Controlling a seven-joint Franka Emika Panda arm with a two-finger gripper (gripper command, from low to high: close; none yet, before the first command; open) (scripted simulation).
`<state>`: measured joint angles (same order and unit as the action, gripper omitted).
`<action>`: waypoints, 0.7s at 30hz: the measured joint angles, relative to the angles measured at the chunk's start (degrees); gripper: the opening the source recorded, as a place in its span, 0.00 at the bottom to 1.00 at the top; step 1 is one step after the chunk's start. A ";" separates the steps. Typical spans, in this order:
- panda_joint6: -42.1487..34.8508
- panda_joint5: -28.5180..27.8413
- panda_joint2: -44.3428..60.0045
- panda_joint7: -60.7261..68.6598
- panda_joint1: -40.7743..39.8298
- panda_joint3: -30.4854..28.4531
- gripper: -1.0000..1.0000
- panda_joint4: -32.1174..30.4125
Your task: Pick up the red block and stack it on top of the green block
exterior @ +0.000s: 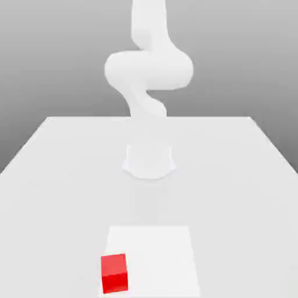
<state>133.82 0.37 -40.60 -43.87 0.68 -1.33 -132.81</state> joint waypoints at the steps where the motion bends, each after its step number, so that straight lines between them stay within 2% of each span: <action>1: 0.88 0.17 2.26 0.86 0.29 -0.58 0.50 -0.45; 12: 9.86 2.73 25.29 10.19 2.24 -5.66 0.50 -4.98; 21: 17.16 4.32 43.95 17.42 1.22 -7.35 0.50 -8.67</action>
<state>150.99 4.69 3.34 -26.45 1.90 -8.68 -141.48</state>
